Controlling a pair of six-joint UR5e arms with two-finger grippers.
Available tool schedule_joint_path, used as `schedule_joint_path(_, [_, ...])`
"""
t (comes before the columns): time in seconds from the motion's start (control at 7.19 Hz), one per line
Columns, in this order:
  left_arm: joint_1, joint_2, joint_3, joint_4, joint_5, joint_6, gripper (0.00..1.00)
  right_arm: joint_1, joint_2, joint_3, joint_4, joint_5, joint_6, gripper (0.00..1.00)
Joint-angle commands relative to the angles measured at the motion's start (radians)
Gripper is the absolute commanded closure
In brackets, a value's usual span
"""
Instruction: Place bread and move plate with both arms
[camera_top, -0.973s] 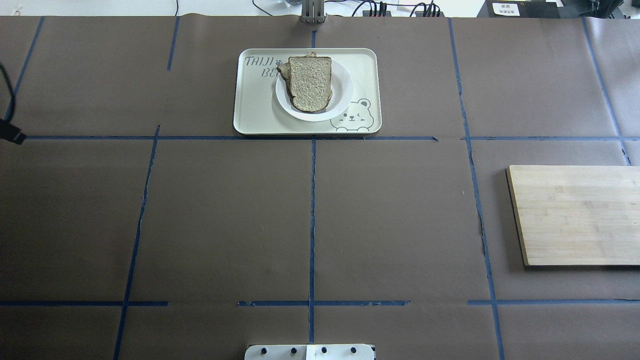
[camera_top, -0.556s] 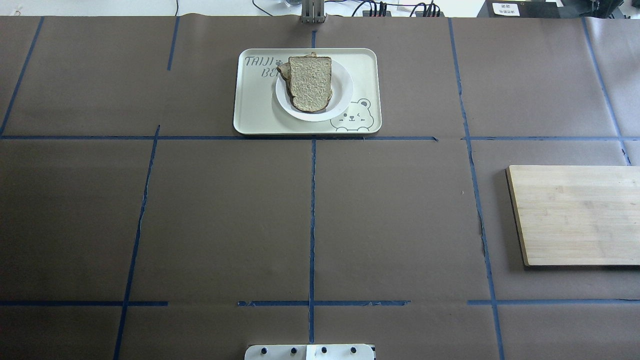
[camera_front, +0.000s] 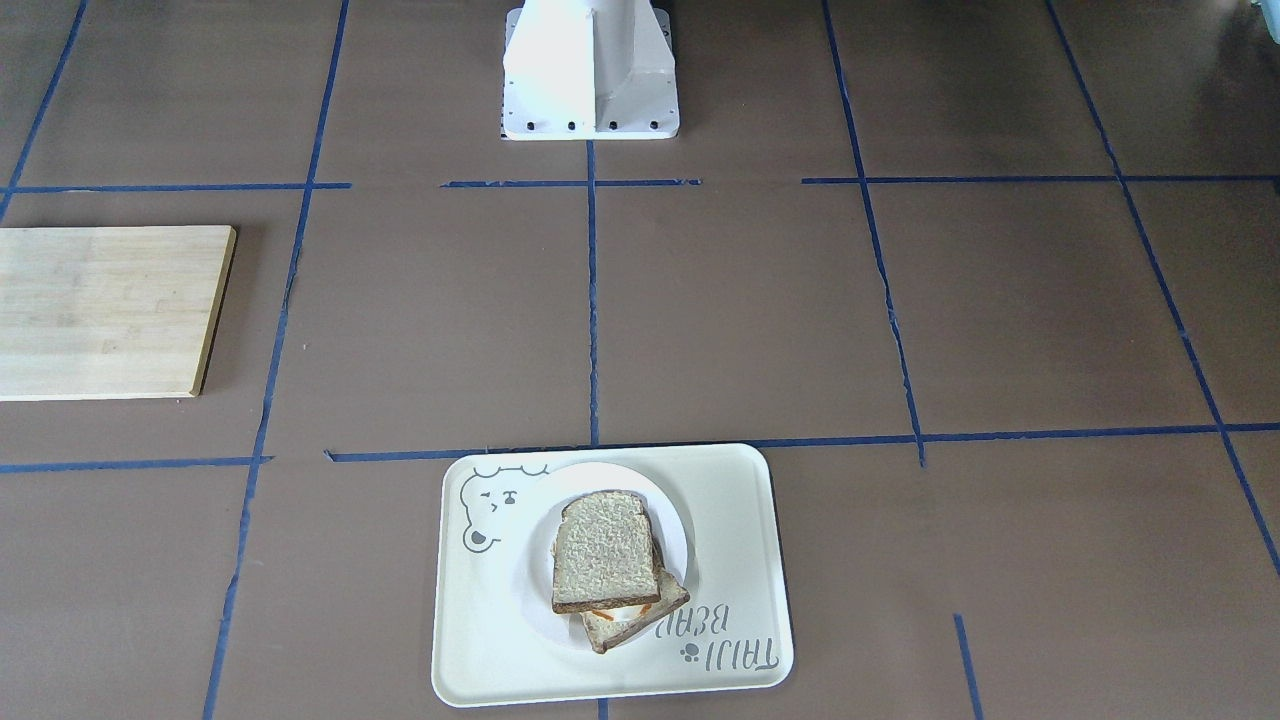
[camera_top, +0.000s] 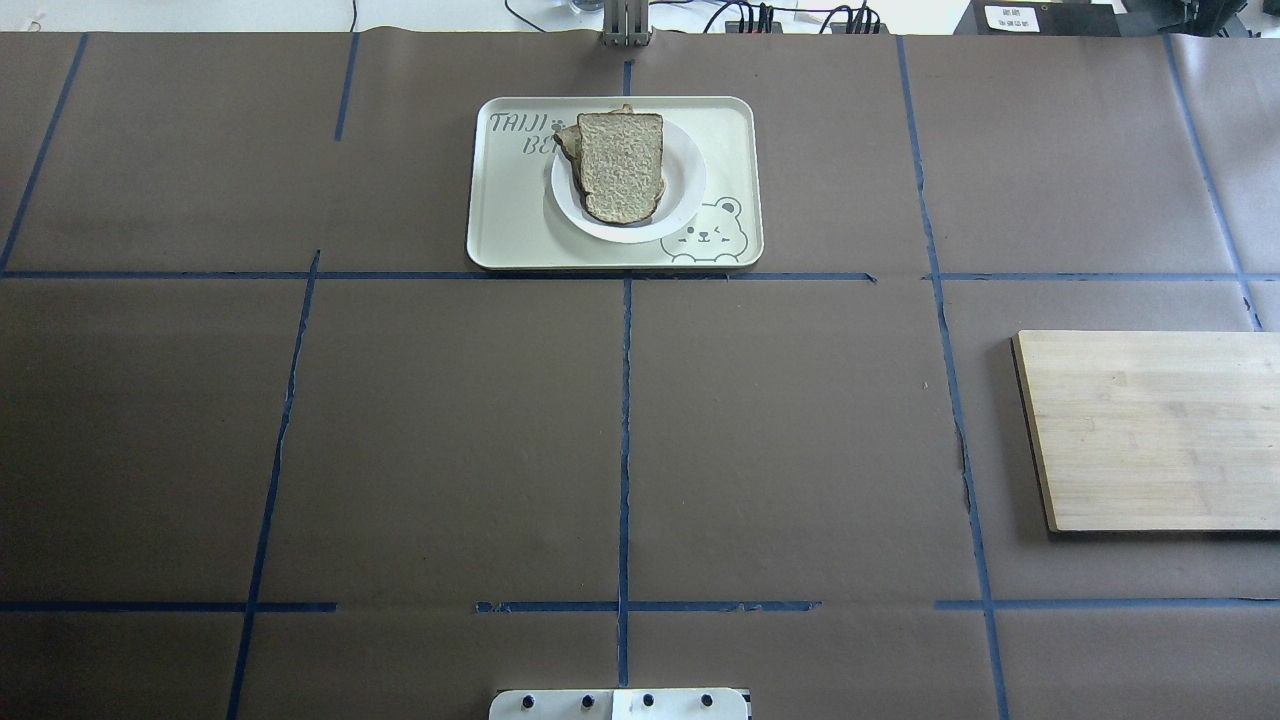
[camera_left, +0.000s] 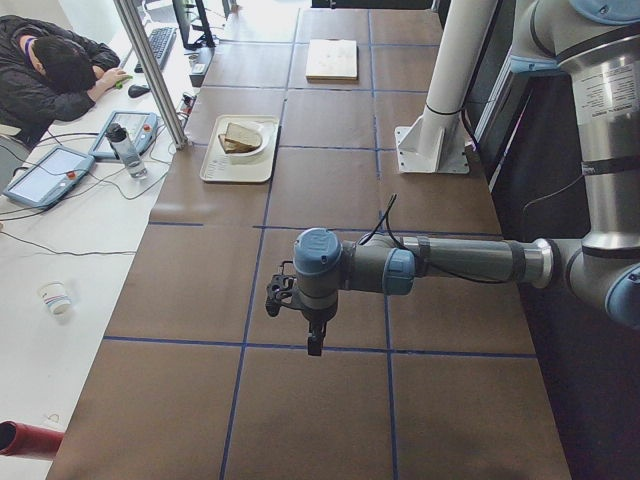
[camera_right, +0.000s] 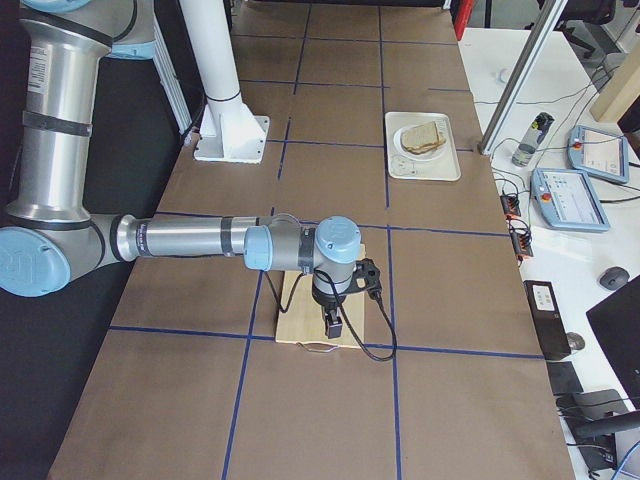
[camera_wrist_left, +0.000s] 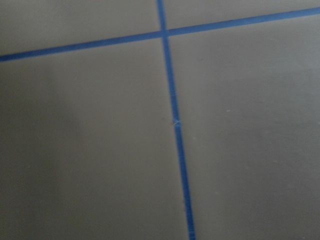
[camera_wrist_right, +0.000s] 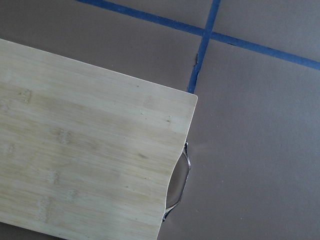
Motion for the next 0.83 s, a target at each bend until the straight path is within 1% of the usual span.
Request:
schedule_joint_path(0.0, [-0.018, -0.002, 0.008, 0.008, 0.014, -0.009, 0.0, 0.0, 0.0, 0.0, 0.0, 0.002, 0.0, 0.0])
schedule_joint_path(0.7, [-0.016, 0.01, -0.002, 0.003, 0.006, 0.001, 0.0, -0.002, -0.002, -0.002, 0.0, 0.014, 0.0, 0.0])
